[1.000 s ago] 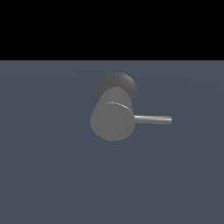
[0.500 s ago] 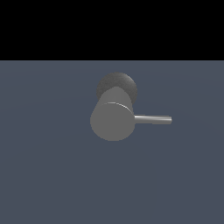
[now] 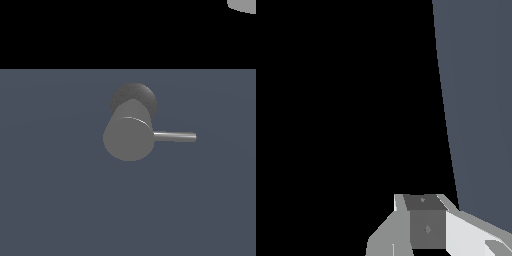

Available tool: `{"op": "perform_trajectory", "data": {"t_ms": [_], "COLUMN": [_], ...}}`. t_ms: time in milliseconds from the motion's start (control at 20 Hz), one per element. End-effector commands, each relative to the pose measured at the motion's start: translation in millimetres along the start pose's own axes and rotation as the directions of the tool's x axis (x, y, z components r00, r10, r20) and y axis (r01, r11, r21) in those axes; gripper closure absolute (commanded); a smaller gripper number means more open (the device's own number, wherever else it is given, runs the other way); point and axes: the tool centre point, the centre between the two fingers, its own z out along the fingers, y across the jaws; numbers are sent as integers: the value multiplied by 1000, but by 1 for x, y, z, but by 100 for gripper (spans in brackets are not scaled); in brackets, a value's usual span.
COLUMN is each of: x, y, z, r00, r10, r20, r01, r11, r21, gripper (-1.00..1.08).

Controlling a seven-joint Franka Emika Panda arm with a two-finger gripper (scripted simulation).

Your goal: Turn on the faucet by rotating a designated handle.

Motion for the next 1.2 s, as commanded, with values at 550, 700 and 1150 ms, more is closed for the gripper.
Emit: {"op": "perform_trajectory", "data": {"t_ms": [550,700,1150], "x": [73,86,109], "y": [71,96,183], "z": [-76,-95,-148], "r00": [920,875,689], "r10": [297,374,588], "r20": [-257,-307,-424], "r01": [-195,-226,-283], "r11": [913,876,756], "r21": [358,426,590], "gripper": [108,108,108]}}
